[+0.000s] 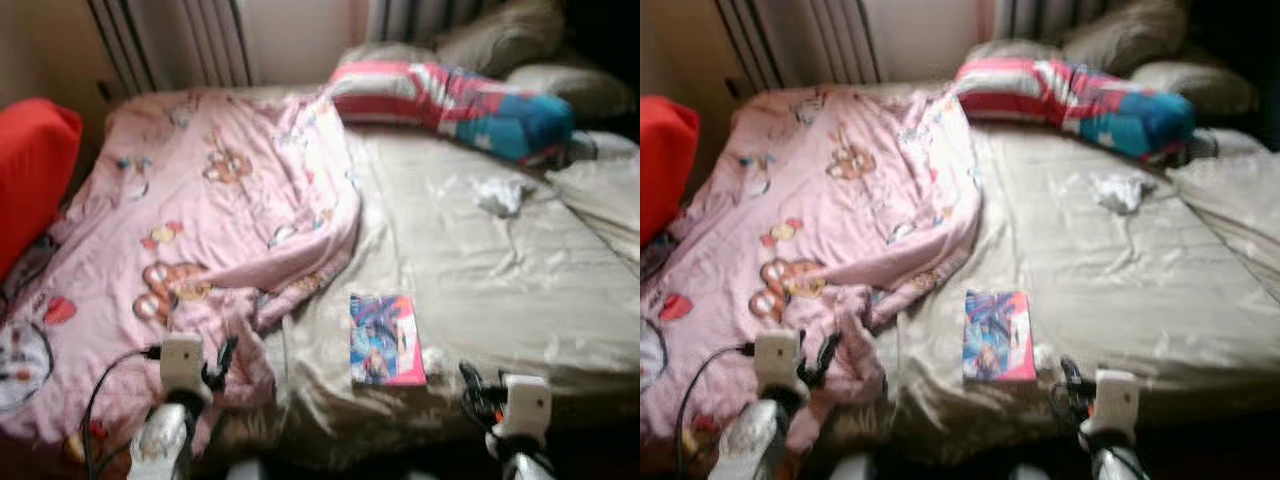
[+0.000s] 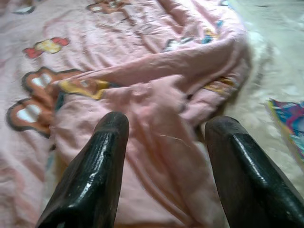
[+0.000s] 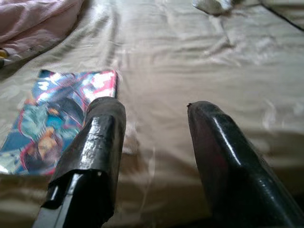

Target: Clean up the room

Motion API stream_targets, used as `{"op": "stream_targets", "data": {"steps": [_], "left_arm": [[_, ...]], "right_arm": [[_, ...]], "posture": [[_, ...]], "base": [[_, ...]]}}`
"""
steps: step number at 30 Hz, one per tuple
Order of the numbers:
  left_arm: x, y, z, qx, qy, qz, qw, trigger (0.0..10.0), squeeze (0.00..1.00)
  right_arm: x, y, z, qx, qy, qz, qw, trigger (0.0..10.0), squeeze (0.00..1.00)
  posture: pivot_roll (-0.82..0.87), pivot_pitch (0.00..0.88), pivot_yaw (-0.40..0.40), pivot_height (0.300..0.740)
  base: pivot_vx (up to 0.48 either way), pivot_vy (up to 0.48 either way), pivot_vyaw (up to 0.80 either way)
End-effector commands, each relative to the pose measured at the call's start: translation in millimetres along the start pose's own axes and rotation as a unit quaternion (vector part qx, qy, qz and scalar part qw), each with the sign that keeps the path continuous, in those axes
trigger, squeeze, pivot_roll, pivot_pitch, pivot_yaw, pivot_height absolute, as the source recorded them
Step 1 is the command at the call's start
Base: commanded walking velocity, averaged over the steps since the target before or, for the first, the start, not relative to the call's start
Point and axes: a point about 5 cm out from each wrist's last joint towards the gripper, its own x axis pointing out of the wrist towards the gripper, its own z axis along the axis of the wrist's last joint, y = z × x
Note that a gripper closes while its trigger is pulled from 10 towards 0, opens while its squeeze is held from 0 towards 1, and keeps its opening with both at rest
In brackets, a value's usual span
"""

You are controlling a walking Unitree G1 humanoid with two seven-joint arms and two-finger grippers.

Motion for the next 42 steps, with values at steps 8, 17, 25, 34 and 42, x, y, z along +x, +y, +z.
{"op": "stream_targets", "data": {"steps": [8,17,25,34,42], "left_arm": [[3.0,-4.1,4.7,0.002,-0.007,-0.009,1.0,10.0,0.0],[0.7,-3.0,9.1,0.006,-0.011,-0.02,1.0,10.0,0.0],[0.2,-1.4,20.9,0.026,-0.017,-0.049,0.998,10.0,0.0],[-1.8,7.7,41.3,0.041,-0.032,-0.053,0.997,10.0,0.0],[-8.3,11.3,51.8,0.051,-0.037,-0.058,0.996,10.0,0.0]], "right_arm": [[-3.6,-2.6,-3.7,-0.004,0.005,-0.003,1.0,10.0,0.0],[5.4,1.5,-8.7,-0.004,0.037,0.01,0.999,10.0,0.0],[30.5,-0.8,-0.8,0.085,0.05,-0.012,0.995,10.0,1.0],[55.3,-3.3,10.0,0.138,0.073,-0.05,0.986,10.0,1.0],[67.5,1.1,19.0,0.183,0.08,-0.065,0.978,10.0,0.0]], "posture": [[-0.09,0.085,0.022,0.635],[-0.07,0.138,0.037,0.635],[-0.02,0.225,0.079,0.635],[0.05,0.282,0.126,0.635],[0.06,0.318,0.148,0.635]], "base": [[0.308,0.0,0.0],[0.053,0.0,0.0],[0.0,0.0,0.0],[0.0,0.0,0.0],[0.0,0.0,0.0]]}}
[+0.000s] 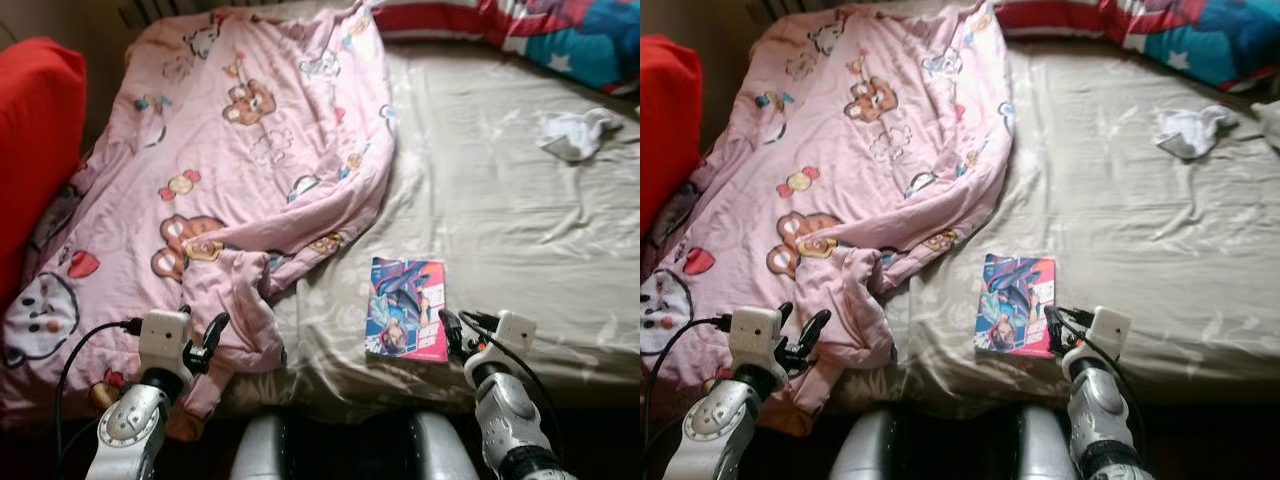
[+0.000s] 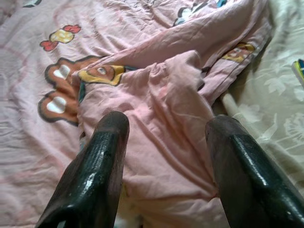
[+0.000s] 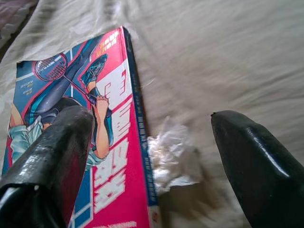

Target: Clean up the room

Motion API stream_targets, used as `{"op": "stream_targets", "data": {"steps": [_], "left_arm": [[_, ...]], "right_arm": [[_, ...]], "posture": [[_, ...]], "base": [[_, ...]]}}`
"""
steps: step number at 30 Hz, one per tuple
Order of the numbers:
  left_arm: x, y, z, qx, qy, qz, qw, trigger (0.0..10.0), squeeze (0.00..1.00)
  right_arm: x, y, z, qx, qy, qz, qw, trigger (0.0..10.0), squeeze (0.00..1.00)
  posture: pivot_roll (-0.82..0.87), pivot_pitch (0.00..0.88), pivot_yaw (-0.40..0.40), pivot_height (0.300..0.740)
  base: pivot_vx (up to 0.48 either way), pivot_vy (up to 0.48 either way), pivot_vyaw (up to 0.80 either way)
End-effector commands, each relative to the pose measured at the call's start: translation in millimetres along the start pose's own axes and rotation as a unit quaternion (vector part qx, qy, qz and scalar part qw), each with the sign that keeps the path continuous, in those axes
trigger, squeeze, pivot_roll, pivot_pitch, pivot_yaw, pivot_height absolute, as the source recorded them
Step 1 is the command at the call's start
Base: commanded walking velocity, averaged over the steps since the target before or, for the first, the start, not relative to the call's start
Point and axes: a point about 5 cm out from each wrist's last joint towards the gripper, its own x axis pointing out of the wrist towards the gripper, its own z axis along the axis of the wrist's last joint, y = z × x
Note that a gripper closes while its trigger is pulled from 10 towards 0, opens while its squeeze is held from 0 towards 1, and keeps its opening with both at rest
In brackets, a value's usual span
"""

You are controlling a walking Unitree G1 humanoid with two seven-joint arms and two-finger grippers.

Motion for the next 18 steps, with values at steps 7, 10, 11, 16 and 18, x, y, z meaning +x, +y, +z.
{"op": "stream_targets", "data": {"steps": [7,10,11,16,18], "left_arm": [[-24.2,8.9,-2.0,0.0,0.03,0.016,0.999,10.0,0.0],[-29.6,9.2,-2.1,0.0,0.036,0.02,0.999,10.0,0.0],[-31.1,9.1,-1.8,-0.001,0.037,0.021,0.999,10.0,0.0],[-39.4,11.1,-0.8,0.001,0.043,0.028,0.999,10.0,0.0],[-41.9,12.1,-0.5,0.002,0.046,0.031,0.998,10.0,0.0]], "right_arm": [[-1.2,-7.5,-14.0,0.048,0.049,-0.053,0.996,10.0,0.0],[-0.6,-9.5,-13.1,0.055,0.051,-0.06,0.995,10.0,0.0],[-0.3,-10.0,-12.6,0.057,0.052,-0.062,0.995,10.0,0.0],[0.7,-12.0,-10.0,0.073,0.048,-0.075,0.993,10.0,0.0],[0.9,-12.0,-9.8,0.077,0.048,-0.077,0.993,2.4,0.0]], "posture": [[0.11,0.348,0.143,0.635],[0.11,0.358,0.141,0.635],[0.12,0.36,0.141,0.635],[0.14,0.371,0.143,0.635],[0.14,0.372,0.143,0.635]], "base": [[0.0,0.0,0.0],[0.0,0.0,0.0],[0.0,0.0,0.0],[0.0,0.0,0.0],[0.0,0.0,0.0]]}}
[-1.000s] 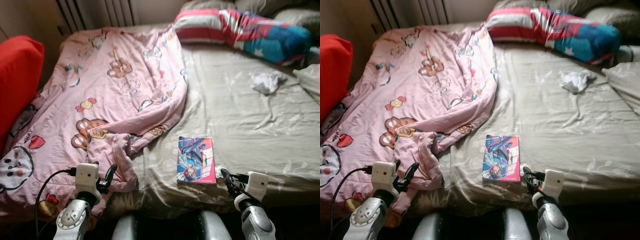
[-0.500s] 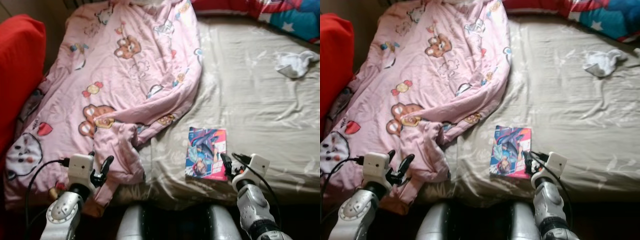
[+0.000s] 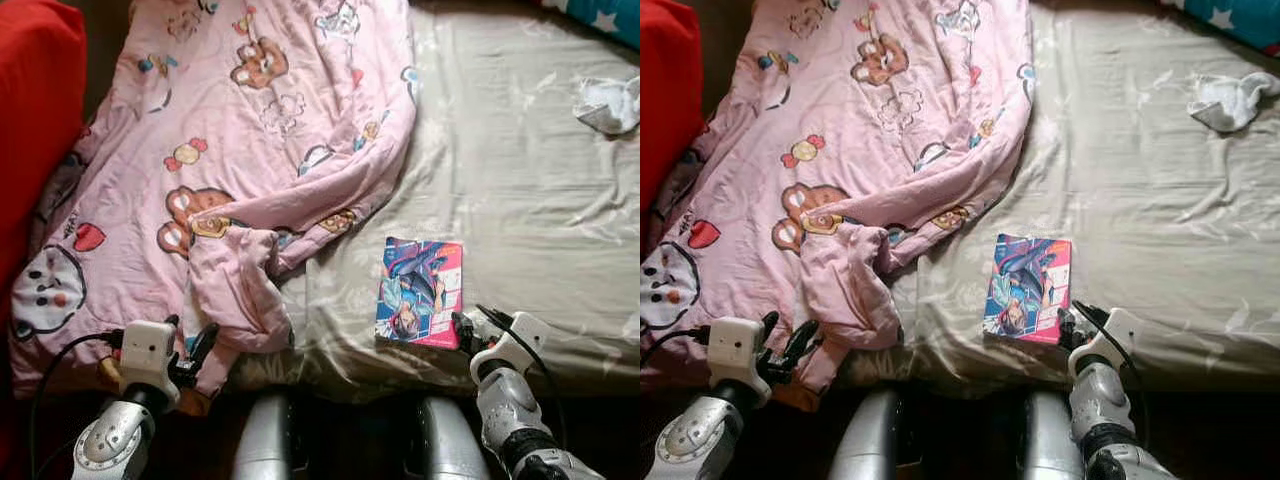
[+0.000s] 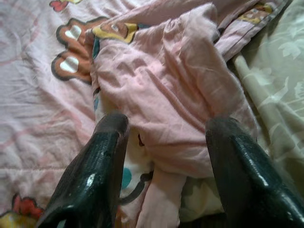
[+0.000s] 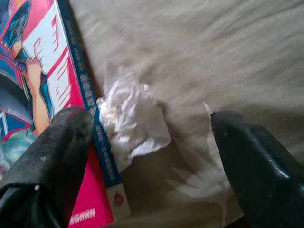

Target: Clean up the room

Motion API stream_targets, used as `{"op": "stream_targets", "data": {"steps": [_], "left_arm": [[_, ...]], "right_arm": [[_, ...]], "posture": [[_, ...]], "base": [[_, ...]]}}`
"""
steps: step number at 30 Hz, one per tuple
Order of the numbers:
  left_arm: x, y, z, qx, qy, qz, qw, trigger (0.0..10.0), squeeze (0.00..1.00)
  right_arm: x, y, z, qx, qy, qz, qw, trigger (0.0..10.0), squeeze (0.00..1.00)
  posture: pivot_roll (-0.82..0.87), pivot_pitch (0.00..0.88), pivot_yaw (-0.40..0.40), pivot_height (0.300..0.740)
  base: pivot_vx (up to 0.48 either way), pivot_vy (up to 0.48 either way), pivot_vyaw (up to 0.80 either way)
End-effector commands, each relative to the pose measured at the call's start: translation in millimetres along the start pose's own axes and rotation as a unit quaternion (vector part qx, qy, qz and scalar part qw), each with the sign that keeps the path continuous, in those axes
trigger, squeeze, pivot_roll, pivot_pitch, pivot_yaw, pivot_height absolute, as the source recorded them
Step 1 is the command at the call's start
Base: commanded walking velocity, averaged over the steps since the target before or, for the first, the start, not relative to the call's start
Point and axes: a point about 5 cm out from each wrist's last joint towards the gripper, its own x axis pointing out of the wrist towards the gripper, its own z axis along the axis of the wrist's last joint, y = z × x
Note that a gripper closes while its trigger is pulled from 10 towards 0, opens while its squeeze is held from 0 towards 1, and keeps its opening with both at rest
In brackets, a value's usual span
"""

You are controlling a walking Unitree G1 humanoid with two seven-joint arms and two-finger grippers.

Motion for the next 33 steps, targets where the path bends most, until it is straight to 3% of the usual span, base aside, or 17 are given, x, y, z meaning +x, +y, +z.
{"op": "stream_targets", "data": {"steps": [1,24,33], "left_arm": [[-10.0,10.1,-5.6,0.006,0.023,0.019,1.0,10.0,0.0],[-21.8,6.8,-8.0,0.001,0.045,0.022,0.999,10.0,0.0],[-23.1,6.5,-10.0,-0.001,0.05,0.022,0.998,10.0,0.0]], "right_arm": [[-3.7,-4.9,-13.6,0.016,0.027,-0.016,0.999,0.0,0.0],[-0.3,8.9,-8.7,0.018,0.021,0.011,1.0,0.0,0.0],[-0.5,6.0,-8.4,0.016,0.021,0.006,1.0,0.0,0.0]], "posture": [[0.14,0.374,0.145,0.635],[0.15,0.389,0.148,0.635],[0.15,0.389,0.147,0.635]], "base": [[0.0,0.0,0.0],[0.0,0.0,0.0],[0.0,0.0,0.0]]}}
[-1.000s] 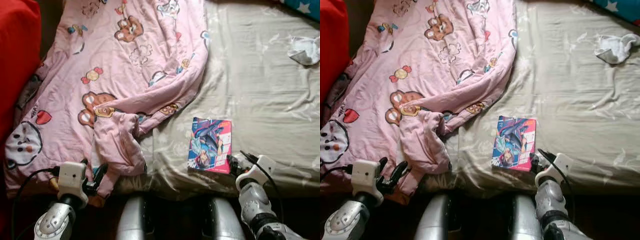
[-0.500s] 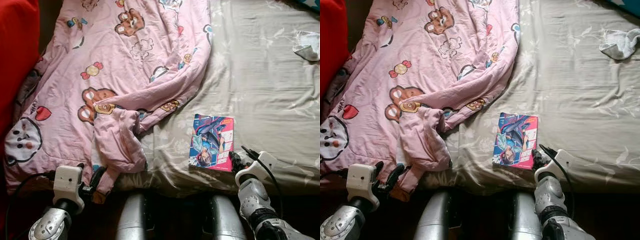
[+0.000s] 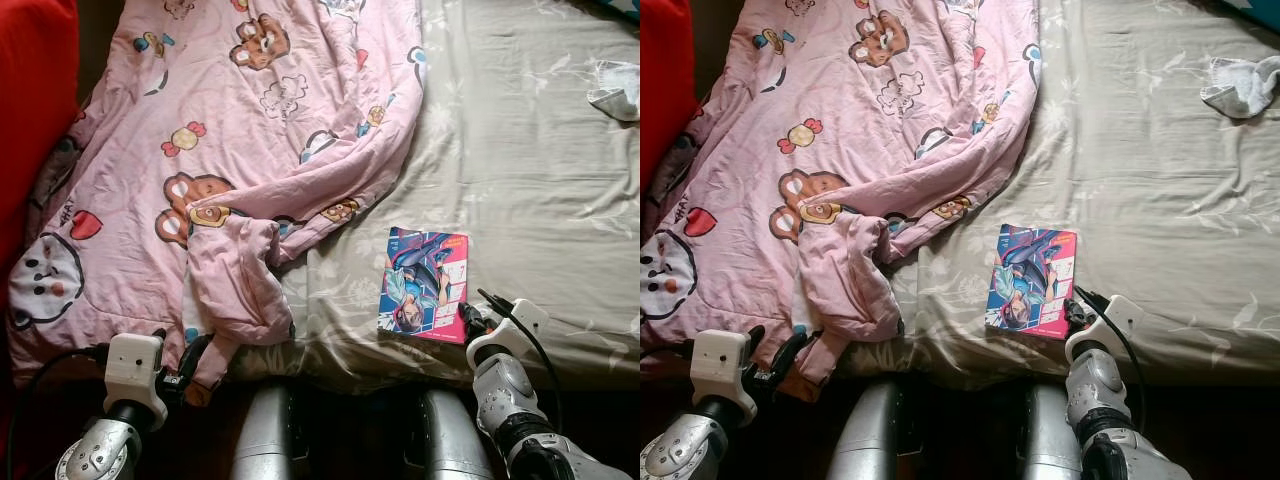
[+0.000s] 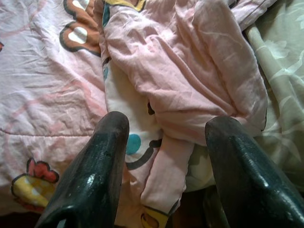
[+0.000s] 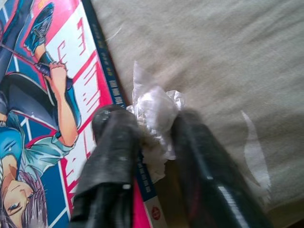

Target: Clean up the room

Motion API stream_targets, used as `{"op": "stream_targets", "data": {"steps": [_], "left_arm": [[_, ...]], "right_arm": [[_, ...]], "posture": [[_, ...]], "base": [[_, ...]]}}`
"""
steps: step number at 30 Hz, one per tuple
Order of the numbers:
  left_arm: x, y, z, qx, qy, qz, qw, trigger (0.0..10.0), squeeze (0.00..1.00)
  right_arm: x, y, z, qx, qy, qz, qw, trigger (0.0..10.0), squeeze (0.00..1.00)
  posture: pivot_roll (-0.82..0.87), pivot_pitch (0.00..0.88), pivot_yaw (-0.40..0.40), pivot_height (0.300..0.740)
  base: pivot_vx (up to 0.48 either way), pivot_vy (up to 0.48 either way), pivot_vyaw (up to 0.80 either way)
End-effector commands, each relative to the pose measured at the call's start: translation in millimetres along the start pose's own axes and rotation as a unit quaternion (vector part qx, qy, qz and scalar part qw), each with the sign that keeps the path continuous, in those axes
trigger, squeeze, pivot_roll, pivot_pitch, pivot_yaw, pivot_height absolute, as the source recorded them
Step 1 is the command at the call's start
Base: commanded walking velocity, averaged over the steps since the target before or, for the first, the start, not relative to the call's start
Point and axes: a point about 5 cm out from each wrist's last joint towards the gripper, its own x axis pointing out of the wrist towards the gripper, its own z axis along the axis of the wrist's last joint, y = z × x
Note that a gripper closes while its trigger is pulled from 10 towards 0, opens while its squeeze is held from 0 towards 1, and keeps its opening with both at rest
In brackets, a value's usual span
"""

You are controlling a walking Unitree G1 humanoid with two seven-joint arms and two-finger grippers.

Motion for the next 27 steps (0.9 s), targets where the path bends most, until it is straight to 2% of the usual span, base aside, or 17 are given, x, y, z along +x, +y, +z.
{"op": "stream_targets", "data": {"steps": [1,12,15,18,21,23,27], "left_arm": [[-7.1,4.5,-9.1,-0.002,0.026,0.01,1.0,10.0,0.0],[-4.6,2.7,-12.5,-0.006,0.028,0.012,1.0,10.0,0.0],[-0.1,1.8,-17.6,-0.009,0.029,0.019,0.999,10.0,0.0],[9.3,0.5,-21.4,-0.015,0.024,0.031,0.999,10.0,0.0],[21.2,2.4,-27.7,-0.024,0.023,0.049,0.998,10.0,0.0],[22.5,2.6,-29.2,-0.025,0.024,0.051,0.998,10.0,0.0],[34.5,1.1,-42.3,-0.043,0.032,0.071,0.996,10.0,0.0]], "right_arm": [[-5.1,-7.6,-15.9,0.002,0.029,-0.016,0.999,0.0,0.0],[-5.0,-9.4,-12.2,-0.012,0.015,-0.023,1.0,0.0,0.0],[-5.9,-17.1,-8.4,-0.022,0.0,-0.052,0.998,0.0,0.0],[-6.1,-19.8,-1.4,-0.046,-0.026,-0.056,0.997,0.0,0.0],[-7.2,-16.1,4.6,-0.1,-0.059,-0.029,0.993,0.0,0.0],[-7.8,-15.6,4.9,-0.11,-0.064,-0.026,0.992,0.0,0.0],[-14.7,-17.0,5.7,-0.155,-0.101,0.006,0.983,0.0,0.0]], "posture": [[0.15,0.389,0.147,0.635],[0.14,0.38,0.141,0.635],[0.12,0.347,0.122,0.635],[0.1,0.296,0.098,0.635],[0.07,0.237,0.074,0.635],[0.07,0.237,0.074,0.635],[0.02,0.144,0.041,0.635]], "base": [[0.0,0.0,0.0],[0.0,0.0,0.0],[0.0,0.0,0.0],[0.0,0.0,0.0],[0.0,0.0,0.0],[0.0,0.0,0.0],[0.0,0.0,0.0]]}}
